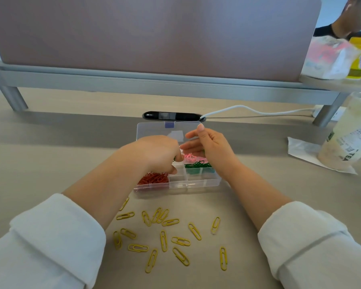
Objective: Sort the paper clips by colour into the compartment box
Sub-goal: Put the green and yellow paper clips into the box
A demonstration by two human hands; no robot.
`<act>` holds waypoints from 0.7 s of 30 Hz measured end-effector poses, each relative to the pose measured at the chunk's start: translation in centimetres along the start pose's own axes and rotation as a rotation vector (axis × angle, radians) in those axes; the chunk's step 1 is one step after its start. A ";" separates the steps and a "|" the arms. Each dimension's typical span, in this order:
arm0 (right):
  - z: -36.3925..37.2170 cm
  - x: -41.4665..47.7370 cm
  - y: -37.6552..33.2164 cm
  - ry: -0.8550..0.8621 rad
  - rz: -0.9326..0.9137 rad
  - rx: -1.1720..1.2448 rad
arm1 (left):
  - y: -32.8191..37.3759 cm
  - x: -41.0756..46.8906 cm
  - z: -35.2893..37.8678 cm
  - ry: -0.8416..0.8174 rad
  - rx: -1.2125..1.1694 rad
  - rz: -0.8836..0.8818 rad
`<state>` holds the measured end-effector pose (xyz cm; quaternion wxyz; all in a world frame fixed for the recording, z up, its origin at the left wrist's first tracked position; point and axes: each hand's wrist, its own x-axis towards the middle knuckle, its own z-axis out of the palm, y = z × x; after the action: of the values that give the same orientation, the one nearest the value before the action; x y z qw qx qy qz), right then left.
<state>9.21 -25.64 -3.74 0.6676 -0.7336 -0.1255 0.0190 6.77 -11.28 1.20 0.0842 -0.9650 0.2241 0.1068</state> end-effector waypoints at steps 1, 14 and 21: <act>0.0 0.0 0.1 -0.004 0.002 -0.008 | 0.0 0.0 0.1 -0.003 -0.003 0.002; 0.0 -0.2 -0.1 -0.033 -0.035 -0.046 | -0.1 0.1 0.1 -0.025 -0.027 0.007; -0.2 -0.1 0.0 -0.052 0.046 0.072 | -0.1 -0.1 0.1 -0.033 -0.019 0.009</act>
<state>9.12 -25.83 -3.75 0.6894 -0.7111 -0.1254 0.0579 6.73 -11.17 1.17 0.0784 -0.9629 0.2259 0.1250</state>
